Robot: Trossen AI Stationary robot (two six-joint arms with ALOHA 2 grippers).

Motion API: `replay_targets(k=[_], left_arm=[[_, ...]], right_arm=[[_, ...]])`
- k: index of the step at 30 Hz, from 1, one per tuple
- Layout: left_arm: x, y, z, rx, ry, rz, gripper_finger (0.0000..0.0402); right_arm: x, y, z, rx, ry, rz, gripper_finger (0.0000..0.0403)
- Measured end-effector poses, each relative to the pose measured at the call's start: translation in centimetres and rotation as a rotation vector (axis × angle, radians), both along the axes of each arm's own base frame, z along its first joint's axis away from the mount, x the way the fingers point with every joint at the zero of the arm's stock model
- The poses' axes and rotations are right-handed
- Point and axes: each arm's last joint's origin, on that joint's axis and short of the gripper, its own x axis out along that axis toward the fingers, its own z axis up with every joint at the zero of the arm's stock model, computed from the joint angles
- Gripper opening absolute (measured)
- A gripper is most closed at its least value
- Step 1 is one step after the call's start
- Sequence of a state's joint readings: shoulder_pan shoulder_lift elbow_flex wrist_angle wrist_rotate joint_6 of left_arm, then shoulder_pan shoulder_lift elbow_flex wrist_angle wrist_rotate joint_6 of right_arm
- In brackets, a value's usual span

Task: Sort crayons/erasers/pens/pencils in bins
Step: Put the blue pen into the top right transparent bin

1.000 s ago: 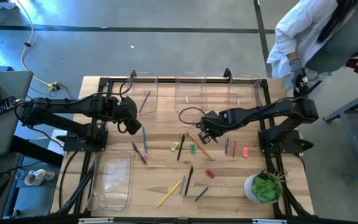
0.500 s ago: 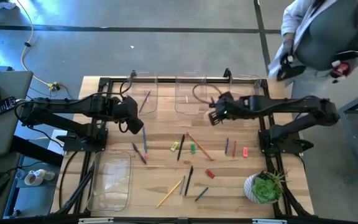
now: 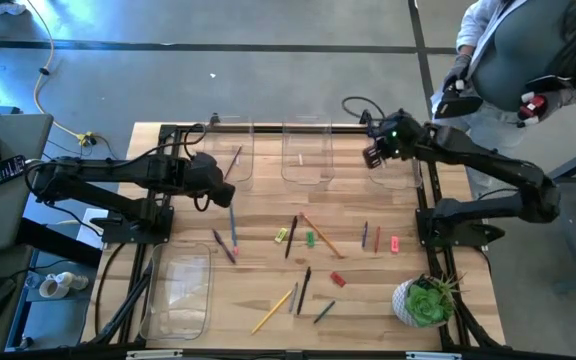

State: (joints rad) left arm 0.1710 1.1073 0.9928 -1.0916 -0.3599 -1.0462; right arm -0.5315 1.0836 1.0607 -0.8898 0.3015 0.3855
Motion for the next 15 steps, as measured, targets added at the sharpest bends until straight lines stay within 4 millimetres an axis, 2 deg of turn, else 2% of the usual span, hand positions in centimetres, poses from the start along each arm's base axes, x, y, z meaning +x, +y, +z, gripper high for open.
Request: replay_targets(k=[9, 15], left_arm=[[1.3, -0.2, -1.2, -0.063, 0.023, 0.070, 0.0117], [2.3, -0.8, -2.3, -0.096, 0.050, 0.110, 0.0117]], right_arm=[[-2.0, -4.2, -1.9, 0.067, 0.130, 0.015, 0.0007], [-2.9, -6.4, -3.8, 0.189, 0.194, -0.029, 0.0007]])
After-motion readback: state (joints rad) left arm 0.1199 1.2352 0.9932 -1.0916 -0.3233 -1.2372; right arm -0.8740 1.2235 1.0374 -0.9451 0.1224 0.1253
